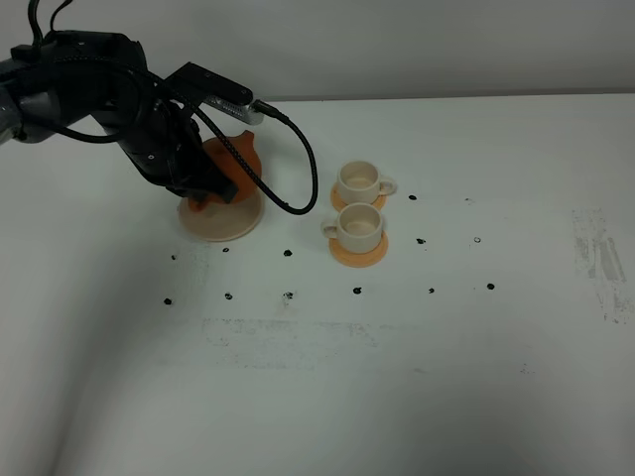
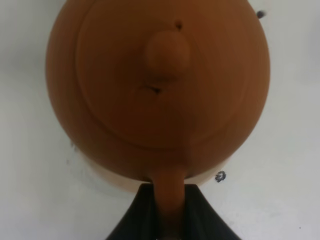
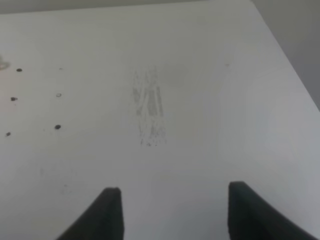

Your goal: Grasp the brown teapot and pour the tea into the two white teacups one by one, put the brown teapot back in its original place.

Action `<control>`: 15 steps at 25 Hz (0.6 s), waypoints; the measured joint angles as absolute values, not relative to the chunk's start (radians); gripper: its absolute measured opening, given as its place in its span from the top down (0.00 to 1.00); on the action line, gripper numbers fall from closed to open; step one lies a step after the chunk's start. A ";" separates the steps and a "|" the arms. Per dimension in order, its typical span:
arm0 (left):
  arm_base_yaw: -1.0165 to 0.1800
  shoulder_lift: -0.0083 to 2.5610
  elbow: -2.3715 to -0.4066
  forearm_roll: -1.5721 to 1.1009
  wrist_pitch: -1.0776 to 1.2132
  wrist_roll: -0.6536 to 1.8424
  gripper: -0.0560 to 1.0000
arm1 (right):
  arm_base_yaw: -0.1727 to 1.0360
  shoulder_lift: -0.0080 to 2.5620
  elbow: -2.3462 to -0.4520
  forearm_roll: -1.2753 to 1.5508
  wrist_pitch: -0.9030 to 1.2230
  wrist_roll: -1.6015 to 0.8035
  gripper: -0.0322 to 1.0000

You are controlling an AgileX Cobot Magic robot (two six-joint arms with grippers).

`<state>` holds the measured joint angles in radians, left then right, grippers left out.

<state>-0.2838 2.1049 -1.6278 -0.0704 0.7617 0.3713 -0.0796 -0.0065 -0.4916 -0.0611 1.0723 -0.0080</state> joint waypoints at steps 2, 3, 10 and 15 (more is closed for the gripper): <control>-0.290 2.096 -1.628 -0.080 0.757 0.426 0.85 | -0.080 -0.006 -0.492 -0.061 1.072 -0.008 0.53; -0.293 2.090 -1.628 -0.086 0.757 0.455 0.85 | -0.080 -0.006 -0.492 -0.061 1.072 -0.008 0.53; -0.298 2.058 -1.628 -0.161 0.754 0.664 0.85 | -0.080 -0.006 -0.492 -0.061 1.072 -0.008 0.53; -0.303 2.055 -1.628 -0.184 0.751 0.812 0.85 | -0.080 -0.006 -0.492 -0.061 1.072 -0.008 0.53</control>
